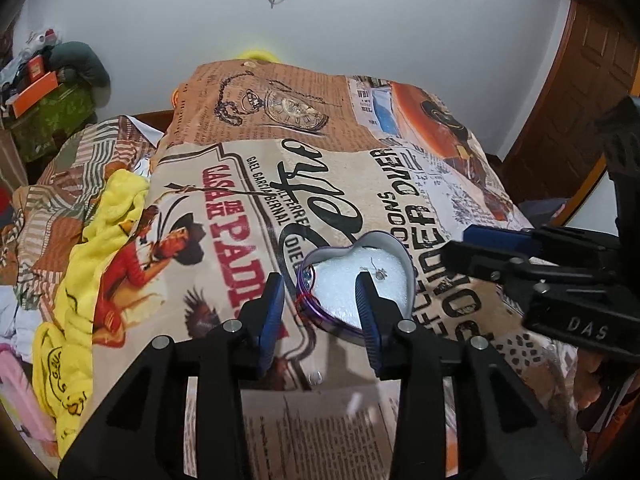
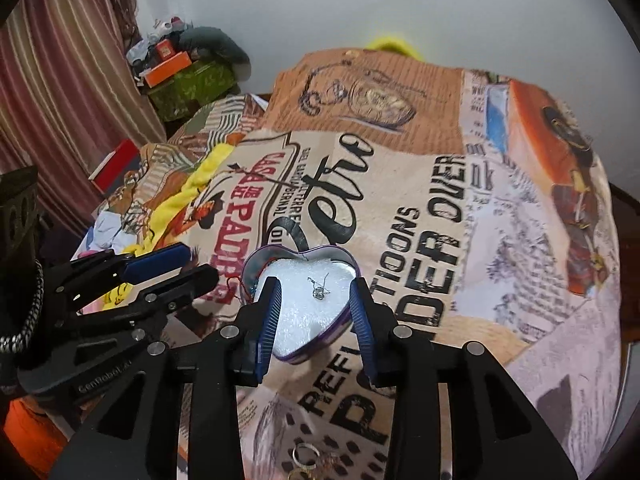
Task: Organize jewelry
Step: 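Grasp the red-and-gold cord bracelet with the right tool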
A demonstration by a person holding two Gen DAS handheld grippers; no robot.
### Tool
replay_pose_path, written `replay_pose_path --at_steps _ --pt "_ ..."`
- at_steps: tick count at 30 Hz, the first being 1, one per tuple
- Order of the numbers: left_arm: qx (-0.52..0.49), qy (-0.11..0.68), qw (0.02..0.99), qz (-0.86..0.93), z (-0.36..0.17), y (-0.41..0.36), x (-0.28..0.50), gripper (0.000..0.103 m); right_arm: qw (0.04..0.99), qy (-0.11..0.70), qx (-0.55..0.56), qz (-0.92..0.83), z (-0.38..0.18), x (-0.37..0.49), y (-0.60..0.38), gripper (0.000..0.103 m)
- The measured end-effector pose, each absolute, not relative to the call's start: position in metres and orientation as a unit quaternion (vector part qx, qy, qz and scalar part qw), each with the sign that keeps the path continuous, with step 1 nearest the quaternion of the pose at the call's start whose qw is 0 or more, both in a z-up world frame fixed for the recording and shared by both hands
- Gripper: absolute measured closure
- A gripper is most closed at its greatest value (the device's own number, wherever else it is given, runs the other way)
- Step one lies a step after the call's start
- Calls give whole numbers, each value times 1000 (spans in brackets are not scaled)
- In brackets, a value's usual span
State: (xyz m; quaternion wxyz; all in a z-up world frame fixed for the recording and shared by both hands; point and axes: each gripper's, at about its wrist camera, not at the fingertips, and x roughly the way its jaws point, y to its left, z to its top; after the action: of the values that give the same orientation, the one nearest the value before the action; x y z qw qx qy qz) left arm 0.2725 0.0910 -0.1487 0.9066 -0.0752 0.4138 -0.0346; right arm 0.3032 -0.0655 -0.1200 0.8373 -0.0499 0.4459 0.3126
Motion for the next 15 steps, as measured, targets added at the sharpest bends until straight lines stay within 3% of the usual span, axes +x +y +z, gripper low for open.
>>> replay_pose_path --at_steps 3,8,15 --pt "-77 411 908 -37 -143 89 259 66 847 433 -56 303 -112 293 -73 70" --pt "-71 412 907 -43 -142 80 237 62 861 416 -59 287 -105 271 -91 48" --pt "-65 431 898 -60 -151 63 205 62 868 416 -62 266 -109 244 -113 47"
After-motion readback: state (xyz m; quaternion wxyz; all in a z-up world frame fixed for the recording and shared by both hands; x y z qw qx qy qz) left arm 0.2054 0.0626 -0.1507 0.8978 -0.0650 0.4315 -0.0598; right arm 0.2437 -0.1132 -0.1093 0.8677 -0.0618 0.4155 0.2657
